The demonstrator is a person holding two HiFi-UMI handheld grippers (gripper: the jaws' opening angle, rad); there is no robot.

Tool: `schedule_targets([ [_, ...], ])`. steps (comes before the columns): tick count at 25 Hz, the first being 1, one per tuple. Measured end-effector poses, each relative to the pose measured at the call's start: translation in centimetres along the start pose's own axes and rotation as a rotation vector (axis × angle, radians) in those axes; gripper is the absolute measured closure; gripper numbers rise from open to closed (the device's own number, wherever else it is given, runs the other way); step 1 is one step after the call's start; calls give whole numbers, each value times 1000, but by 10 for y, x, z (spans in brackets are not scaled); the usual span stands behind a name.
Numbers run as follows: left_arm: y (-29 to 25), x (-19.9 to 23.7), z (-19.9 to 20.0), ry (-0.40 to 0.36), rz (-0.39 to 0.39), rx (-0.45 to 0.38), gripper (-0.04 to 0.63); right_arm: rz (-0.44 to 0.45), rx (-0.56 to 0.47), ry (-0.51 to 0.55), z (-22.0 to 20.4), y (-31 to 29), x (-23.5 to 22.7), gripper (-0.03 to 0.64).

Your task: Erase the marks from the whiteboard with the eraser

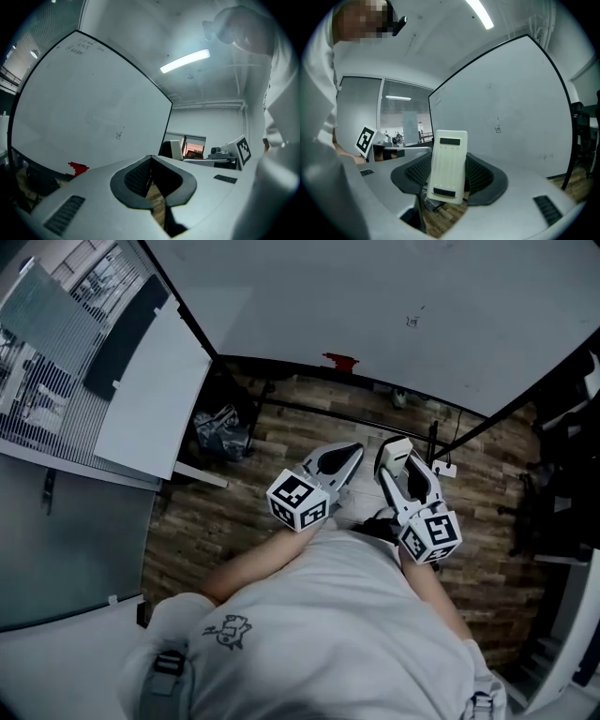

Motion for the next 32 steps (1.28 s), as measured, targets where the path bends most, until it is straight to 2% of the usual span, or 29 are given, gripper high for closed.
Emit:
schedule_targets([
  [12, -26, 22, 5, -22, 0, 23, 588, 4, -13, 3, 7, -31, -30, 380],
  [23, -72, 55, 10, -25, 26, 43, 588, -10, -29, -19, 23, -65, -91, 381],
  [32, -125, 90, 13, -10, 59, 50, 588, -24, -44, 14, 52, -100, -166, 381],
])
Point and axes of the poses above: the fingertips, and each gripper's own axes: y backward along the fingers, x to its left, z out of its top, the point moved 1 cm from there along y, backward along the fingers, and after that the axes turned 6 degrees about z, right-handed, at the moved point
